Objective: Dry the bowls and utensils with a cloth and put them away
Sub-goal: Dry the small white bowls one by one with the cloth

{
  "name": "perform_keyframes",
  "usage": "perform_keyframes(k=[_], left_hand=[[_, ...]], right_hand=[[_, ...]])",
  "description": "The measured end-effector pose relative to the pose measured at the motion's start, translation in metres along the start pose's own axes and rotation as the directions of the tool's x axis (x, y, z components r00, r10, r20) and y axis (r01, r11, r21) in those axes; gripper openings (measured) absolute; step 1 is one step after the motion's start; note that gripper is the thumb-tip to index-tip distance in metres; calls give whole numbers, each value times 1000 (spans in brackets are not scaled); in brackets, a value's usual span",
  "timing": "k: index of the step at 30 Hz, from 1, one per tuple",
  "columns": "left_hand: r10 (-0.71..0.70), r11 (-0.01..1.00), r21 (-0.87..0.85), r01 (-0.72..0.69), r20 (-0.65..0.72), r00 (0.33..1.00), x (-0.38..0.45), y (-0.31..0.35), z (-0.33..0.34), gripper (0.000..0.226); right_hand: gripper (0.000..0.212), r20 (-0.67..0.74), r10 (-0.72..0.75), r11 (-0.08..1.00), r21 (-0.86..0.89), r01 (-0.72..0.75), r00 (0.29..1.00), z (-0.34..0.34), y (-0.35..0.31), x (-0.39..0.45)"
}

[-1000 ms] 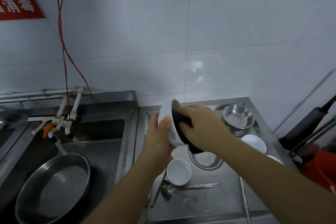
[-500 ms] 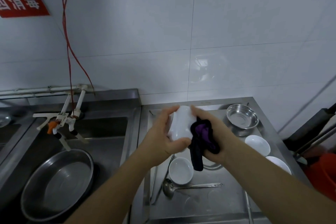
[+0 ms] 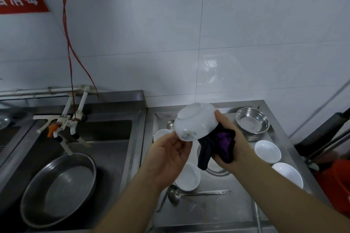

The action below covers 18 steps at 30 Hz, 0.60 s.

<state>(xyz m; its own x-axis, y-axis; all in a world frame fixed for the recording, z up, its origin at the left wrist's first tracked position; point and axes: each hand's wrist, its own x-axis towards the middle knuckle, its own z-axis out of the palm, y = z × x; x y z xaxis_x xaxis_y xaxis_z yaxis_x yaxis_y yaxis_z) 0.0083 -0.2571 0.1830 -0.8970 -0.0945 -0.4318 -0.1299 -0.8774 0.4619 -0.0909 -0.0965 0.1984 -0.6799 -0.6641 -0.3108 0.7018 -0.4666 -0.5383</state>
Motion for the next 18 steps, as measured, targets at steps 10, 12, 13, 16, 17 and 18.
perform_keyframes(k=[10,12,13,16,17,18], left_hand=[[325,938,152,-312,-70,943,3,35,12,27],[384,869,365,-333,-76,920,1,39,8,19],[399,820,473,-322,-70,914,0,39,6,16],[423,658,697,-284,-30,906,-2,34,6,20],[424,617,731,-292,4,906,-2,31,7,18],[409,583,754,-304,51,911,-2,28,8,17]], right_hand=[[47,-224,19,910,-400,-110,974,-20,32,-9],[33,-316,-111,917,-399,-26,942,-17,29,-10],[25,-346,-193,915,-402,41,918,-13,24,-8],[10,-225,-503,747,-598,290,834,11,4,-2],[12,-118,-597,624,-690,367,794,20,0,-2],[18,19,-661,468,-772,431,750,27,-3,-2]])
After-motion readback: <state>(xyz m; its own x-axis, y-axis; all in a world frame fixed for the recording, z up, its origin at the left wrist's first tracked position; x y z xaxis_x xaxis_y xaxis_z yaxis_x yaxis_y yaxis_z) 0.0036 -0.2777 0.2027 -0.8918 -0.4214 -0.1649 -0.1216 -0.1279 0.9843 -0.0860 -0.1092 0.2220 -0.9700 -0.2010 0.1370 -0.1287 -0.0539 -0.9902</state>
